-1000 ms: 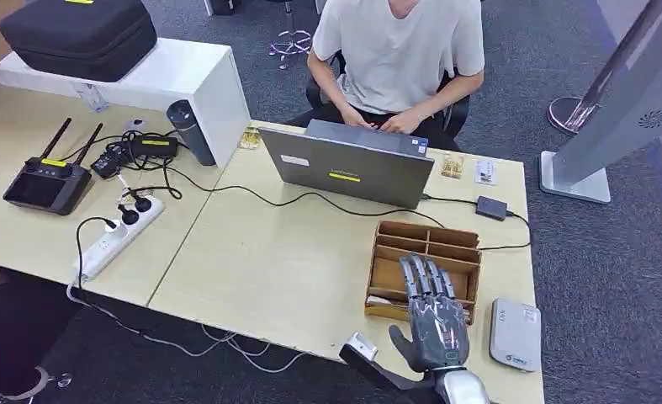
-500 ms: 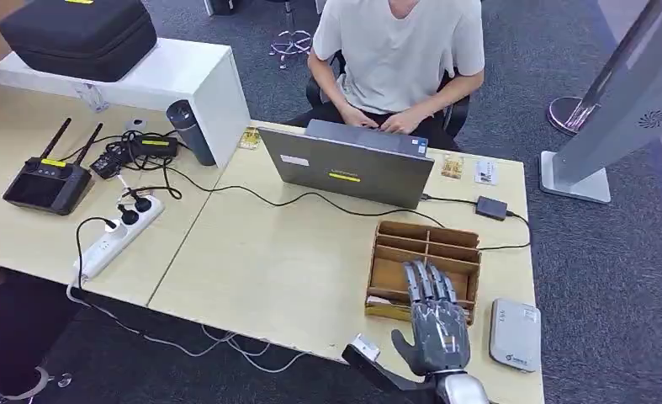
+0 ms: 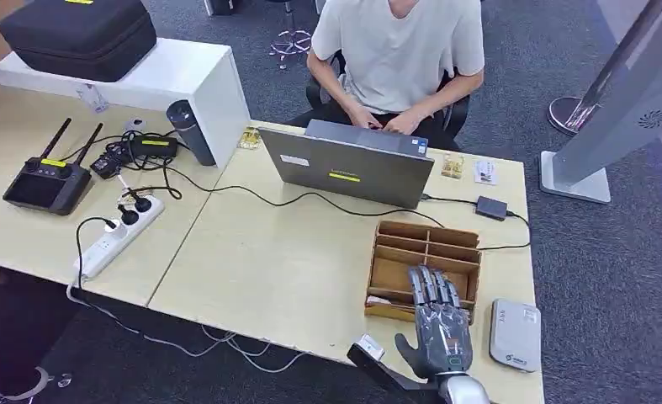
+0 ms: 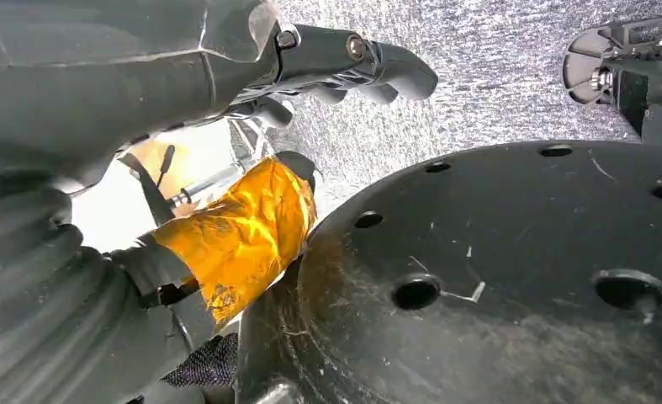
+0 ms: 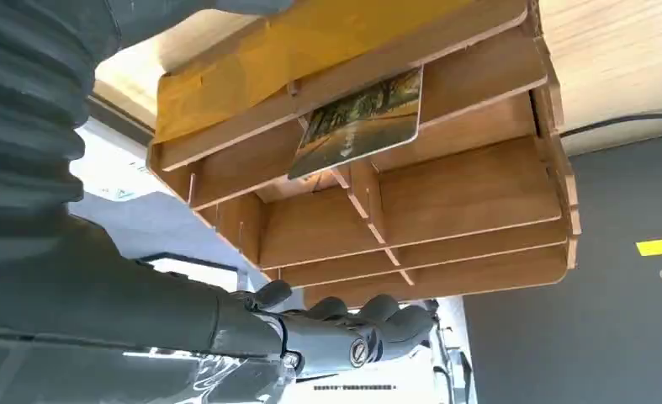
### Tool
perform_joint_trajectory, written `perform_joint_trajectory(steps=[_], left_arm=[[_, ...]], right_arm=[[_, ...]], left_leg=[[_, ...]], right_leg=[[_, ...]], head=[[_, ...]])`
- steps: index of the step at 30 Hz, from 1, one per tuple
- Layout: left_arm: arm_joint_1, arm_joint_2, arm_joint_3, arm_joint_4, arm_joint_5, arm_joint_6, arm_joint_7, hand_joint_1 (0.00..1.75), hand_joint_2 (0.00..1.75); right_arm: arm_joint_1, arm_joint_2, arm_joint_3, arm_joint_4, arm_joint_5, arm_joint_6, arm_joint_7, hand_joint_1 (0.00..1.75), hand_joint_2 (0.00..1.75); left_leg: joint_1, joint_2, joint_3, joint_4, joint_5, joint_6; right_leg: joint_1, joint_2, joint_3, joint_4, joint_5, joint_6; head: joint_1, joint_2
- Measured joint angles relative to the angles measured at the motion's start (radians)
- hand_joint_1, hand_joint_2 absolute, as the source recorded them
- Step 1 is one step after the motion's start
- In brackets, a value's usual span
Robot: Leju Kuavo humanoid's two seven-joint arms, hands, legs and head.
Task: Pass the card to the sensor for recognition and then transmit it.
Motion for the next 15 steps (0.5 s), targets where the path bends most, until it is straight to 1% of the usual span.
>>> perform_joint_trajectory(steps=[15], left_arm=[[0.000,0.000,0.000,0.000,0.000,0.000,0.000,0.00,1.75]], right_arm=[[0.000,0.017,-0.018,0.055,0.001,-0.010,-0.014,0.00,1.75]], left_leg=[[0.000,0.000,0.000,0.000,0.000,0.000]], right_leg=[[0.000,0.000,0.000,0.000,0.000,0.000]], head=[[0.000,0.000]])
